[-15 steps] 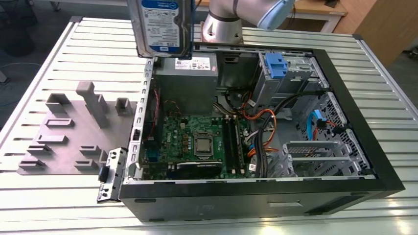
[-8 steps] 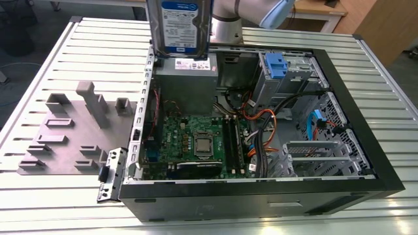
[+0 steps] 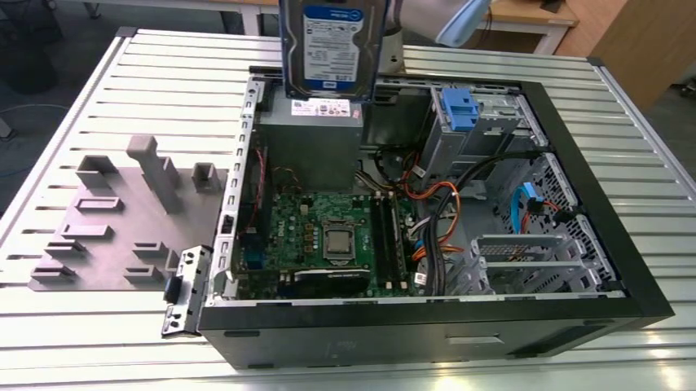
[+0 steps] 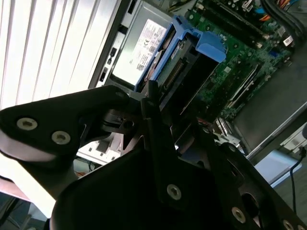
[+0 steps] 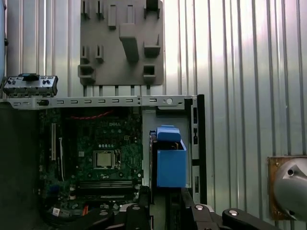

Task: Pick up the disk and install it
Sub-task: 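Pick up the disk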

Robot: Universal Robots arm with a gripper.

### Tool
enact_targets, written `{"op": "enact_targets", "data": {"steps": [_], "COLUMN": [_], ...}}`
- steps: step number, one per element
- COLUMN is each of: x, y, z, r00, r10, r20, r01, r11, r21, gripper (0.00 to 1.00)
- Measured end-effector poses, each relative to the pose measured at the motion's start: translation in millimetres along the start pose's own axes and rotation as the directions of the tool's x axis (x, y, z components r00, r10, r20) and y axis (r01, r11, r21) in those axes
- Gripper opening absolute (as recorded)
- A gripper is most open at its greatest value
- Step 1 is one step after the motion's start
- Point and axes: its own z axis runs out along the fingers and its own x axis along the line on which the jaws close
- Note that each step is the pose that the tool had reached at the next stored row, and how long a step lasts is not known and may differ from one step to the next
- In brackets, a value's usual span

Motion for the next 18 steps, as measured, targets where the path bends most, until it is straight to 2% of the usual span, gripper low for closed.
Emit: {"op": "enact_targets", "data": {"steps": [9,15,18], "x": [-1.1,-1.8,-2.1], "y": [-32.8,-52.1,-59.8], "z": [0.3,0.4,0.4], "r00": [1.0000,1.0000,1.0000], "r10": [0.000,0.000,0.000], "r20": [0.0000,-0.0001,-0.0001], "r01": [0.000,0.000,0.000], "r11": [1.0000,1.0000,1.0000], "r21": [0.0000,-0.0001,0.0000], "gripper": [0.35,0.35,0.35]}}
